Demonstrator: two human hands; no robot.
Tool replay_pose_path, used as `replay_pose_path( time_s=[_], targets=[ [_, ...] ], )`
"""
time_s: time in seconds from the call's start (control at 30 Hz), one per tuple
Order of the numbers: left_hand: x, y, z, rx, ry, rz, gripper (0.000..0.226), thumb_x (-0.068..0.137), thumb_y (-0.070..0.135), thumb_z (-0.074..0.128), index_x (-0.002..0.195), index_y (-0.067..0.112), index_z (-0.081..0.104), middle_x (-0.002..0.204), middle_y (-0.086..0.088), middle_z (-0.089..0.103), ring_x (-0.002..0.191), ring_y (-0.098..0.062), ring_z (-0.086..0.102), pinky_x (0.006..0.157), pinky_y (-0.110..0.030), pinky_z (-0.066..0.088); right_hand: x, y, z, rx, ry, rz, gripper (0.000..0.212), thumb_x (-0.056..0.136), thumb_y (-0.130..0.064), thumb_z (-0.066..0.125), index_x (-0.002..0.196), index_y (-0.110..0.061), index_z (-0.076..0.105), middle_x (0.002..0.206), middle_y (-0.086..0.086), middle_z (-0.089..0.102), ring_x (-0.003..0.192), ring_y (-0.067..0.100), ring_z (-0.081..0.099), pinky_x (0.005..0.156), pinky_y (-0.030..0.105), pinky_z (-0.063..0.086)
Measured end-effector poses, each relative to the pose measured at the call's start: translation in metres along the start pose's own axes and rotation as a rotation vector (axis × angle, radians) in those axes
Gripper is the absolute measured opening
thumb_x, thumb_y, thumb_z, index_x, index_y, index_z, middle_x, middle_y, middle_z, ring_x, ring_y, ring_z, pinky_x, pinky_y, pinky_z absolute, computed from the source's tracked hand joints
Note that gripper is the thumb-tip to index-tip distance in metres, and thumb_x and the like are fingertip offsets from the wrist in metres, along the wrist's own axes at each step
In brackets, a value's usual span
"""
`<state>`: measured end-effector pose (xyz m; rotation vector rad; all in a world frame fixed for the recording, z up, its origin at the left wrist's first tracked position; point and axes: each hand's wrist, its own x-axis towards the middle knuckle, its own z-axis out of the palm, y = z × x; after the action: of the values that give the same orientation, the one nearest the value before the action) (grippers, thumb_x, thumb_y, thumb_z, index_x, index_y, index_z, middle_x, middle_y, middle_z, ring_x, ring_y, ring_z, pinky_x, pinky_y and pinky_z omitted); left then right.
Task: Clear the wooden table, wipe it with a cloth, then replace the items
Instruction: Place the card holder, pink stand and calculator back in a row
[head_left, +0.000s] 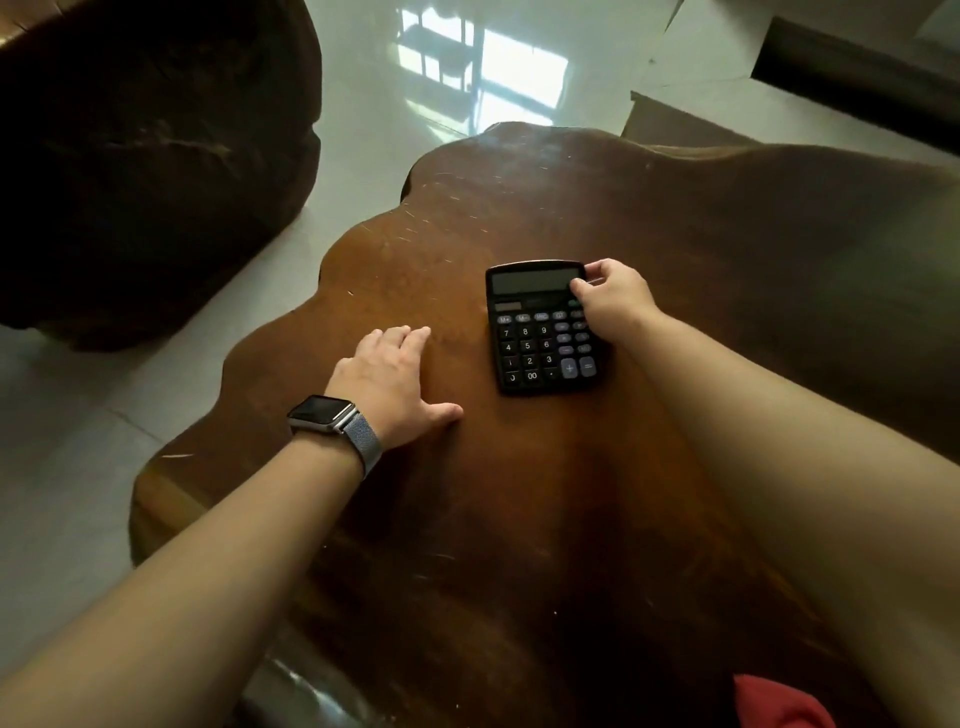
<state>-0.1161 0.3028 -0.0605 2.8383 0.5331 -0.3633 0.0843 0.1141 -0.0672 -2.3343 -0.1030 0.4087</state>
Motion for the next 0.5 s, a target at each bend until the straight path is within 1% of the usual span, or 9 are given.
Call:
replay_pose_path(
  time_s=[0.07,0.13,0.2,0.27,0.3,0.4,0.43,0.47,0.5],
  targets=[
    [-0.002,0.003,0.0,0.005,0.003,0.012,0.105,0.068,0.075,0.065,0.152,0.027,0.023,0.157,0.0,0.03,0.146,-0.023,0.025,0.11,-0.049,0.038,-0.004,0.005,-0.005,0.098,0.02,0.037,0.003,0.098,-0.022,0.064,0.097,-0.024,0.061,0.097,-0.004,0.066,0.094,0.018,0.064,0.079,0.03,0.051],
    [-0.005,0.01,-0.002,0.002,0.0,0.027,0.105,0.068,0.074,0.066,0.151,0.027,0.024,0.157,0.0,0.031,0.145,-0.023,0.025,0.109,-0.049,0.038,-0.013,0.008,-0.015,0.196,0.012,0.068,0.013,0.098,-0.016,0.063,0.089,-0.024,0.059,0.094,-0.002,0.066,0.087,0.017,0.065,0.071,0.032,0.055],
    [-0.008,0.021,-0.005,-0.01,-0.009,0.046,0.104,0.068,0.073,0.067,0.151,0.027,0.024,0.156,0.001,0.032,0.144,-0.022,0.027,0.109,-0.05,0.039,-0.025,0.012,-0.03,0.247,-0.003,0.085,0.012,0.099,-0.012,0.061,0.091,-0.021,0.06,0.095,0.0,0.066,0.092,0.022,0.067,0.077,0.04,0.059],
    [-0.013,0.039,-0.009,-0.016,-0.017,0.079,0.104,0.068,0.072,0.067,0.151,0.026,0.025,0.154,0.001,0.035,0.141,-0.022,0.032,0.107,-0.049,0.04,-0.041,0.018,-0.055,0.265,-0.016,0.074,0.01,0.1,-0.012,0.06,0.094,-0.02,0.06,0.097,0.0,0.066,0.097,0.023,0.068,0.082,0.042,0.06],
    [-0.015,0.046,-0.011,-0.021,-0.022,0.091,0.104,0.069,0.072,0.068,0.151,0.026,0.025,0.152,0.002,0.036,0.14,-0.022,0.034,0.106,-0.049,0.041,-0.048,0.02,-0.067,0.279,-0.023,0.063,0.011,0.1,-0.012,0.059,0.094,-0.021,0.06,0.098,0.0,0.066,0.096,0.022,0.068,0.08,0.039,0.06],
    [-0.024,0.086,-0.017,-0.019,-0.048,0.166,0.103,0.07,0.07,0.068,0.152,0.026,0.025,0.152,0.001,0.038,0.137,-0.023,0.038,0.104,-0.049,0.043,-0.079,0.035,-0.122,0.335,-0.001,0.048,0.009,0.101,-0.017,0.06,0.096,-0.025,0.061,0.1,-0.002,0.068,0.091,0.015,0.069,0.062,0.023,0.058],
    [-0.027,0.101,-0.019,-0.021,-0.057,0.191,0.103,0.07,0.07,0.068,0.152,0.026,0.025,0.151,0.0,0.038,0.136,-0.023,0.038,0.104,-0.049,0.044,-0.09,0.041,-0.141,0.373,0.01,0.056,0.006,0.1,-0.019,0.06,0.099,-0.024,0.062,0.102,-0.001,0.069,0.091,0.015,0.07,0.061,0.023,0.057],
    [-0.03,0.118,-0.02,-0.024,-0.064,0.218,0.103,0.069,0.071,0.068,0.152,0.027,0.025,0.151,0.0,0.038,0.136,-0.024,0.039,0.104,-0.049,0.044,-0.101,0.049,-0.162,0.425,0.025,0.072,0.005,0.1,-0.02,0.06,0.102,-0.024,0.064,0.104,0.001,0.071,0.093,0.017,0.071,0.065,0.027,0.059],
    [-0.033,0.136,-0.02,-0.026,-0.071,0.245,0.103,0.069,0.07,0.069,0.152,0.027,0.025,0.151,0.0,0.038,0.136,-0.024,0.039,0.105,-0.049,0.043,-0.111,0.058,-0.183,0.482,0.048,0.089,0.006,0.1,-0.02,0.061,0.104,-0.023,0.065,0.105,0.002,0.072,0.094,0.02,0.072,0.072,0.035,0.061]
  ],
)
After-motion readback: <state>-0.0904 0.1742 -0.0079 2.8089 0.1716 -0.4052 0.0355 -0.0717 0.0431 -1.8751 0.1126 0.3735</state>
